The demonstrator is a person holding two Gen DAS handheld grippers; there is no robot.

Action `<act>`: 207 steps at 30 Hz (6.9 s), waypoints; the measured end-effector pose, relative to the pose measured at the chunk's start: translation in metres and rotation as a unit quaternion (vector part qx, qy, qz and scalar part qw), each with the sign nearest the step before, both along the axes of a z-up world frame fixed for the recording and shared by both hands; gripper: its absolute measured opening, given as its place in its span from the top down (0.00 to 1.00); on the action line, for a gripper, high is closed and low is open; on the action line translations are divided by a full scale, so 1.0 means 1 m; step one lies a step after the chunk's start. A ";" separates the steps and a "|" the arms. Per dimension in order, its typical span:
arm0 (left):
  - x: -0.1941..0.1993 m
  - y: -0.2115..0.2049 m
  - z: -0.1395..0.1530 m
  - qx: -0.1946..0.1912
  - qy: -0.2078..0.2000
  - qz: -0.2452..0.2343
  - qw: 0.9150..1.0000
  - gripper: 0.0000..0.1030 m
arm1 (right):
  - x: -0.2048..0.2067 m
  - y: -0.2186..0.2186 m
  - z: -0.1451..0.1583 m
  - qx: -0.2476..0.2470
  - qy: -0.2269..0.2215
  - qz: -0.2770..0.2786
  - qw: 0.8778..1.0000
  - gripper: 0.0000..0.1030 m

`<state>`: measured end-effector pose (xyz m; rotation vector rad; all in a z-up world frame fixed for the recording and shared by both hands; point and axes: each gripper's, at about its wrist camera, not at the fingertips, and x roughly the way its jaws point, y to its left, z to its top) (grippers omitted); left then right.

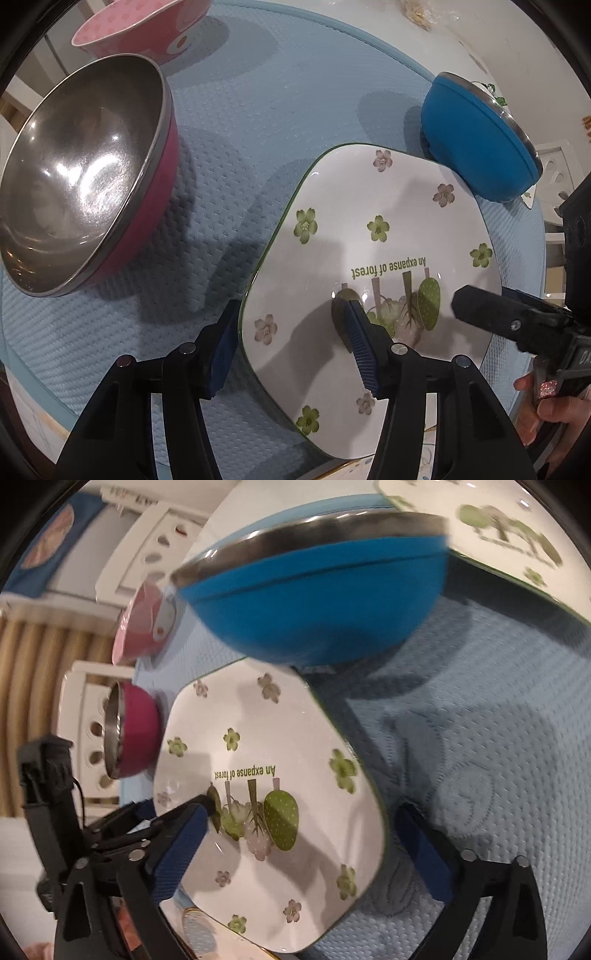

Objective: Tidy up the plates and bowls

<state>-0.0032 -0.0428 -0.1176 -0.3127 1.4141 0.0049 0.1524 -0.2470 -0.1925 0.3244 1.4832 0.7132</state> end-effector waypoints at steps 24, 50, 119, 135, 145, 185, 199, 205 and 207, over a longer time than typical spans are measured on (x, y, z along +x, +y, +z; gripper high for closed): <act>-0.002 0.015 0.016 -0.021 -0.011 -0.029 0.999 0.48 | 0.001 -0.018 0.004 -0.021 -0.016 -0.014 1.000 0.72; -0.012 0.016 0.051 0.033 -0.053 -0.082 0.995 0.48 | -0.008 -0.007 0.026 0.005 -0.038 0.006 0.999 0.72; -0.166 -0.005 0.054 0.003 -0.041 -0.057 0.998 0.48 | -0.158 -0.051 0.036 0.024 0.001 0.027 0.999 0.72; -0.168 -0.011 0.045 0.001 -0.020 -0.060 0.998 0.48 | -0.166 -0.052 0.026 0.007 0.020 0.025 0.999 0.71; -0.167 -0.018 0.041 0.011 -0.013 -0.067 0.998 0.48 | -0.167 -0.050 0.019 -0.002 0.032 0.024 0.999 0.71; -0.161 -0.032 0.028 0.025 0.014 -0.092 0.995 0.48 | -0.161 -0.041 0.023 -0.021 0.040 -0.003 0.999 0.46; -0.150 -0.020 0.027 0.001 0.020 -0.071 0.997 0.48 | -0.162 -0.063 -0.004 0.026 0.088 -0.045 0.995 0.50; -0.141 -0.010 0.027 -0.007 0.016 -0.057 0.998 0.48 | -0.157 -0.054 -0.003 0.005 0.104 -0.048 0.993 0.49; -0.135 -0.008 0.030 0.006 0.011 -0.059 0.998 0.48 | -0.153 -0.051 -0.002 0.009 0.106 -0.054 0.993 0.49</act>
